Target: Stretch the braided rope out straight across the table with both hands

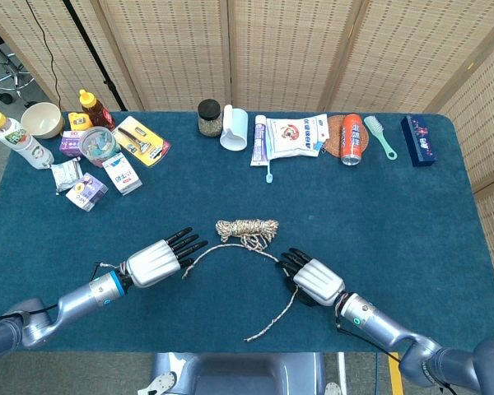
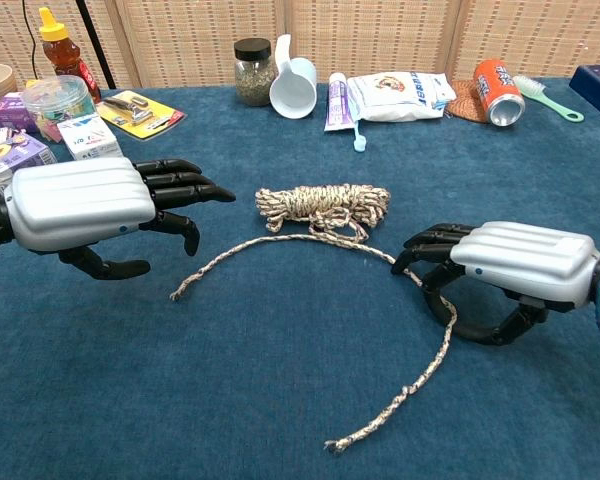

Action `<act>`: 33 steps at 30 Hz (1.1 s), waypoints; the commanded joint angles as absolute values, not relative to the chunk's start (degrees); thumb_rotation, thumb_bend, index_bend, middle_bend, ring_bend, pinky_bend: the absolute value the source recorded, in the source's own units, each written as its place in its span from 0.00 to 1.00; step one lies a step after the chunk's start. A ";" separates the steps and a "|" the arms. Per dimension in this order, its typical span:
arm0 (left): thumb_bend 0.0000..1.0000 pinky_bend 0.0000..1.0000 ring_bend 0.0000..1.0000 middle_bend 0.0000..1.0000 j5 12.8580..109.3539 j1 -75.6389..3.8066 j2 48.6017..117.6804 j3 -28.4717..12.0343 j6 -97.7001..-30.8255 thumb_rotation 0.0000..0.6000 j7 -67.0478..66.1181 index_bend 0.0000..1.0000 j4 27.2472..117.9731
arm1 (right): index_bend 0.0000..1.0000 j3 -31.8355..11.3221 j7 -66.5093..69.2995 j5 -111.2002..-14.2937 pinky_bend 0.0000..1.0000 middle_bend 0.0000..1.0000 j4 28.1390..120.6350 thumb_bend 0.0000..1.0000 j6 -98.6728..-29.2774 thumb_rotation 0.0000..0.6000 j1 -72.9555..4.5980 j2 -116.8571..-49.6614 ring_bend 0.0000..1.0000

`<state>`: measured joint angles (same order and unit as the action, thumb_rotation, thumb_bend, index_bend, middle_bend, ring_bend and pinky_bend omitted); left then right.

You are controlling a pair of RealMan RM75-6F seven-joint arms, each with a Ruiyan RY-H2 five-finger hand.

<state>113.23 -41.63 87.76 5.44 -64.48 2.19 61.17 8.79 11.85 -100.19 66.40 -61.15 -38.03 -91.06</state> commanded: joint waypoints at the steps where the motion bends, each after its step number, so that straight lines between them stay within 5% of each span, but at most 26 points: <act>1: 0.38 0.00 0.00 0.00 113.10 -42.07 88.52 5.98 -64.68 1.00 2.39 0.35 60.26 | 0.58 8.79 12.11 -100.12 0.00 0.16 66.20 0.48 -61.16 1.00 -37.95 -91.17 0.00; 33: 0.38 0.00 0.00 0.00 109.58 -43.32 99.23 8.96 -66.79 1.00 5.26 0.32 47.95 | 0.58 8.92 14.71 -99.40 0.00 0.16 63.32 0.48 -60.55 1.00 -37.27 -92.30 0.00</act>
<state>109.65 -43.26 99.13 8.95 -66.74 5.23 48.05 8.91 14.70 -99.41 63.34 -60.56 -37.28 -92.29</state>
